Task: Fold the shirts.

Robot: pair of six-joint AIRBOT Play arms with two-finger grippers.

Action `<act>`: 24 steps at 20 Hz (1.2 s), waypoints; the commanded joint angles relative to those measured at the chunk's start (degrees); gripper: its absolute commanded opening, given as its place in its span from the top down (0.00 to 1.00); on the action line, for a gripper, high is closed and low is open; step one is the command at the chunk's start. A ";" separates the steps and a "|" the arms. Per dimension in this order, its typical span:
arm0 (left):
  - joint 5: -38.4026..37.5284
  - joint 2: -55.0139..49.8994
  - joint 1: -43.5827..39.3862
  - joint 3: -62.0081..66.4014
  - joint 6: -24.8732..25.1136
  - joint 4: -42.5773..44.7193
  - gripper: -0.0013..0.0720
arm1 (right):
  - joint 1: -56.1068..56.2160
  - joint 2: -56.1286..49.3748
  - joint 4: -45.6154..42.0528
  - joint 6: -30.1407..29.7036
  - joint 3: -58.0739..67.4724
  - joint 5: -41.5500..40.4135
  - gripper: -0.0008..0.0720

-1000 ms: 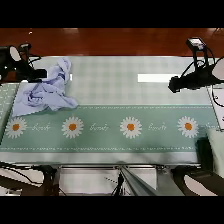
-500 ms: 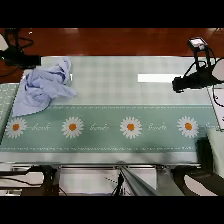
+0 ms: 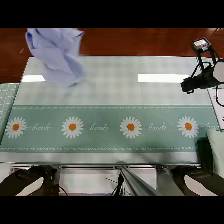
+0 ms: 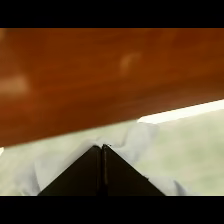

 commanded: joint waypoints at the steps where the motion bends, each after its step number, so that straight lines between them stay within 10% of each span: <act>1: 4.57 3.67 -10.93 0.07 -4.17 -0.66 0.96 | 0.02 -0.04 -9.42 0.17 0.07 4.37 0.24; 14: -4.37 -26.23 -34.73 0.07 1.99 -10.01 0.96 | -15.04 -0.04 -9.07 2.32 0.07 7.37 0.27; 18: -13.88 -21.55 -26.51 5.88 6.64 -6.32 0.60 | -16.81 -0.04 -7.10 1.36 0.07 3.78 0.27; 22: -25.18 -16.13 -7.34 7.06 5.01 -7.39 0.59 | -16.83 -0.04 -5.68 0.96 0.07 3.26 0.27; 24: -33.29 -16.33 3.28 1.60 7.13 -15.85 0.41 | -16.81 -0.04 -3.67 0.04 0.07 2.95 0.27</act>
